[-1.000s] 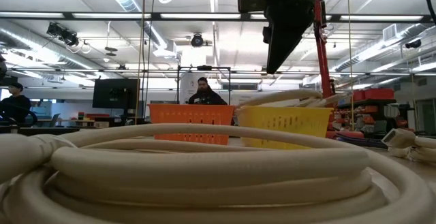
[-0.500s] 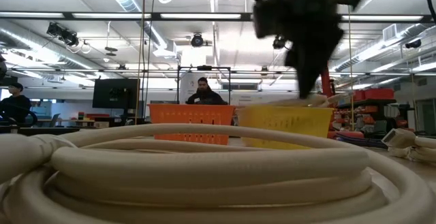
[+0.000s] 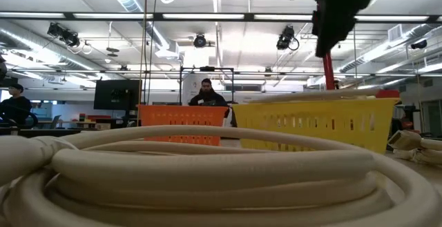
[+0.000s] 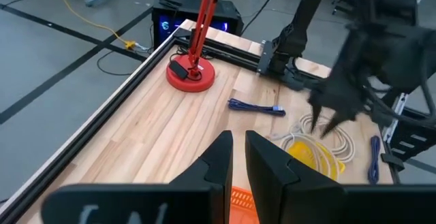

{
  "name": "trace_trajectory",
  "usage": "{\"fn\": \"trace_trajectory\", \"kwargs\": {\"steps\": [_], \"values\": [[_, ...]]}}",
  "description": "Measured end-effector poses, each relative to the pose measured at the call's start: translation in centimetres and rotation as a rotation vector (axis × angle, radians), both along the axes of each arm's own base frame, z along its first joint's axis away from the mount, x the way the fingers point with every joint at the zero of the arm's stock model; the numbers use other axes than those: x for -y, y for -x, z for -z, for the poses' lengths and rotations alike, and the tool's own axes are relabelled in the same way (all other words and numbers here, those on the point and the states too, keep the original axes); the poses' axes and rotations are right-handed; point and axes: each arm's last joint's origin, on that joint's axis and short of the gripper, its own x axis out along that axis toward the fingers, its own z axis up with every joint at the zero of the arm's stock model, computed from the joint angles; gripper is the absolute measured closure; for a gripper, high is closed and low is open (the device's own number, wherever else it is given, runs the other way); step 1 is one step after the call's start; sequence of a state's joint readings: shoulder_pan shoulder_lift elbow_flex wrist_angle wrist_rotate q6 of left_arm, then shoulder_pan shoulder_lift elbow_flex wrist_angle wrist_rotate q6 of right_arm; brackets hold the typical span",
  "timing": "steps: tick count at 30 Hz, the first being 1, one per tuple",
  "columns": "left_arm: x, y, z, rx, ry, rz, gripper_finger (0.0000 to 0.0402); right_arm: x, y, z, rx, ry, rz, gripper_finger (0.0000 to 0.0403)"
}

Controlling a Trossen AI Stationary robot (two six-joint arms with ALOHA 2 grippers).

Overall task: Pick & Place USB Port
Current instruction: Adjust the yellow bin

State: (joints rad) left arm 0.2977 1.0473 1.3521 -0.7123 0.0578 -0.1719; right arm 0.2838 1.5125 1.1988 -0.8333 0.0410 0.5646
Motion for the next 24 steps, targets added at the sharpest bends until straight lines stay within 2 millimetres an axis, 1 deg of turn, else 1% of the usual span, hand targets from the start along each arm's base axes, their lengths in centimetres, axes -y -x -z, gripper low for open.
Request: {"fn": "trace_trajectory", "kwargs": {"steps": [2, 4, 8, 13, 16, 20, 24], "values": [[0.0, 0.0, 0.0, 0.001, 0.0, 0.0, 0.0358, -0.1, 0.2, -0.2, -0.005, -0.042, -0.007, 0.0319], [0.0, 0.0, 0.0, 0.002, 0.002, -0.001, 0.0358, -0.8, 0.5, -0.1, -0.038, -0.085, -0.047, 0.0322], [0.1, 0.0, 0.0, 0.008, 0.029, 0.004, 0.0358, -2.6, 0.8, 1.2, -0.116, -0.075, -0.117, 0.0328], [0.1, 0.0, 0.0, 0.009, 0.032, 0.015, 0.0358, -4.8, 1.5, 2.1, -0.182, -0.121, -0.146, 0.0333], [0.1, 0.0, 0.0, 0.009, 0.032, 0.015, 0.0358, -6.0, 2.2, 2.7, -0.217, -0.139, -0.147, 0.0332], [0.1, 0.0, 0.0, 0.01, 0.032, 0.015, 0.0358, -7.3, 3.0, 3.9, -0.212, -0.173, -0.123, 0.0333], [0.1, 0.0, 0.0, 0.011, 0.031, 0.015, 0.0358, -8.0, 2.5, 5.5, -0.147, -0.228, -0.097, 0.0333]]}}
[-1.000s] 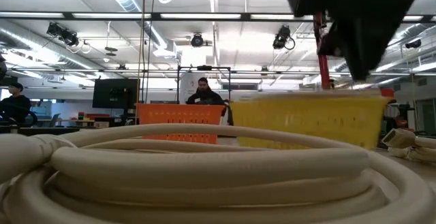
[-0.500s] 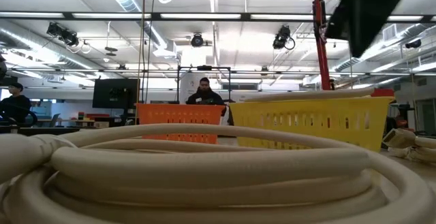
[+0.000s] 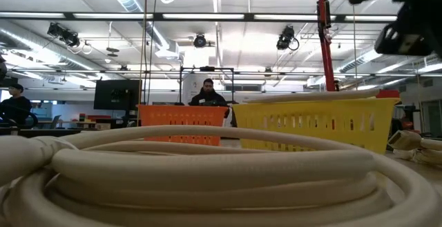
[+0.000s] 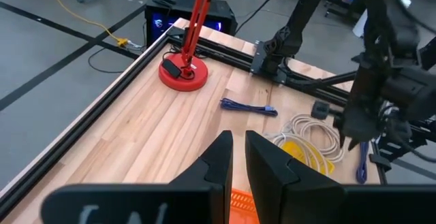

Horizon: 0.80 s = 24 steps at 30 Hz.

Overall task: Pick & Place USB Port
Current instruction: Adjust the yellow bin

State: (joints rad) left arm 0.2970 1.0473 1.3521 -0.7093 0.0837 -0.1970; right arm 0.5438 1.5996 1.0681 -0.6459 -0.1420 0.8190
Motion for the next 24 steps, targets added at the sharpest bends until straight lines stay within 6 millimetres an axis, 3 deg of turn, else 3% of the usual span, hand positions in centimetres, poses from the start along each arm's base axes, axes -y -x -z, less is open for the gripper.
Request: {"fn": "trace_trajectory", "kwargs": {"steps": [10, 24], "values": [[0.0, 0.0, -0.1, 0.008, 0.003, -0.002, 0.0358, -1.4, -2.0, 3.4, 0.02, -0.038, -0.052, 0.035], [0.0, 0.0, -0.1, 0.01, 0.006, -0.004, 0.0358, 1.4, -4.4, 3.2, 0.154, 0.028, 0.0, 0.0351]]}}
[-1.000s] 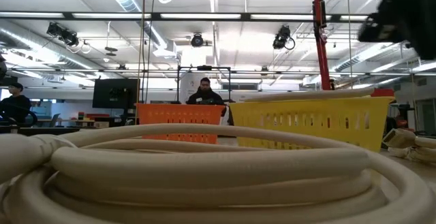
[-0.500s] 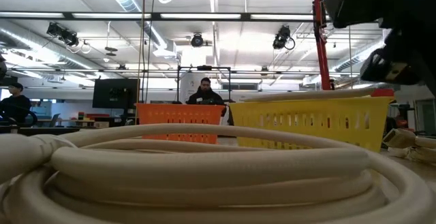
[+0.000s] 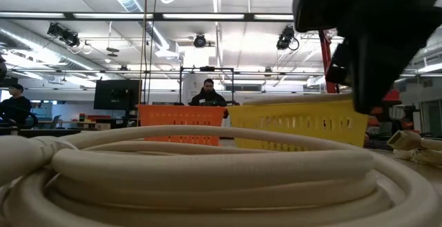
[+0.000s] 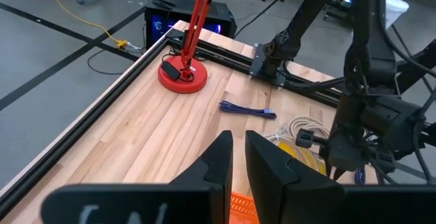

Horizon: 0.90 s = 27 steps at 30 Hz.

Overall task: Pick & Place USB Port
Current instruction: Adjust the yellow bin

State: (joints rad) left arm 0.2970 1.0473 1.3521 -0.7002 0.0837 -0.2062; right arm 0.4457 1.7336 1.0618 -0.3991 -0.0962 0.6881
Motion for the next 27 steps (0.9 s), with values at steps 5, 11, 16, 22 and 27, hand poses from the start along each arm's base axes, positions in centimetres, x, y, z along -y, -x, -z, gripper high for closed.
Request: {"fn": "trace_trajectory", "kwargs": {"steps": [5, 11, 16, 22, 27], "values": [[0.0, 0.0, 0.0, 0.0, -0.002, 0.001, 0.0358, 1.0, -0.9, -0.2, 0.054, -0.001, 0.02, 0.0351], [0.0, 0.0, 0.0, 0.0, -0.004, 0.002, 0.0358, 0.7, -0.3, 0.0, -0.013, -0.044, -0.033, 0.035], [0.0, 0.0, 0.0, -0.001, -0.007, 0.003, 0.0358, -0.9, 0.4, -0.1, -0.029, -0.087, -0.089, 0.035], [0.0, 0.0, 0.0, -0.001, -0.009, 0.0, 0.0358, -1.3, 1.9, 0.5, -0.137, 0.015, -0.043, 0.035], [0.0, 0.0, 0.0, -0.002, -0.008, -0.001, 0.0358, -0.5, 2.2, 0.7, -0.183, 0.082, -0.016, 0.035]]}}
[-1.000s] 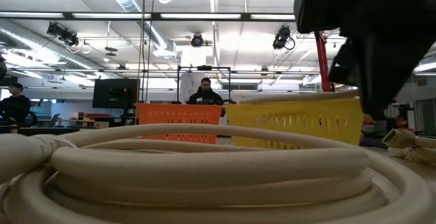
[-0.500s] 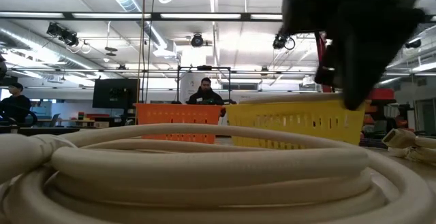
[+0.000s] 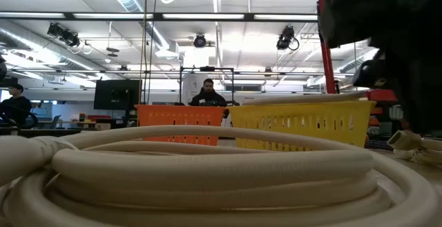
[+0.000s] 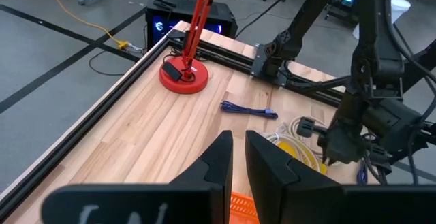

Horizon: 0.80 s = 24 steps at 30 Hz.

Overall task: Pick & Place USB Port
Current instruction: Adjust the yellow bin

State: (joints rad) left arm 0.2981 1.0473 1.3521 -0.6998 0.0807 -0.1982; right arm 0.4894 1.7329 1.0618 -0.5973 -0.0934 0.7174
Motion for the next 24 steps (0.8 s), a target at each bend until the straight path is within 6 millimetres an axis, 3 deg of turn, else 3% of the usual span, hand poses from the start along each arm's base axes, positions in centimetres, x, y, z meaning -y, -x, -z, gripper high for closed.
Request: {"fn": "trace_trajectory", "kwargs": {"steps": [6, 24], "values": [[0.0, 0.0, 0.0, 0.002, 0.009, -0.005, 0.0358, 1.4, -0.7, 0.0, 0.029, 0.059, 0.058, 0.035], [0.0, 0.0, 0.0, 0.004, 0.018, -0.003, 0.0358, 4.6, -4.0, -0.8, 0.237, 0.025, 0.117, 0.035]]}}
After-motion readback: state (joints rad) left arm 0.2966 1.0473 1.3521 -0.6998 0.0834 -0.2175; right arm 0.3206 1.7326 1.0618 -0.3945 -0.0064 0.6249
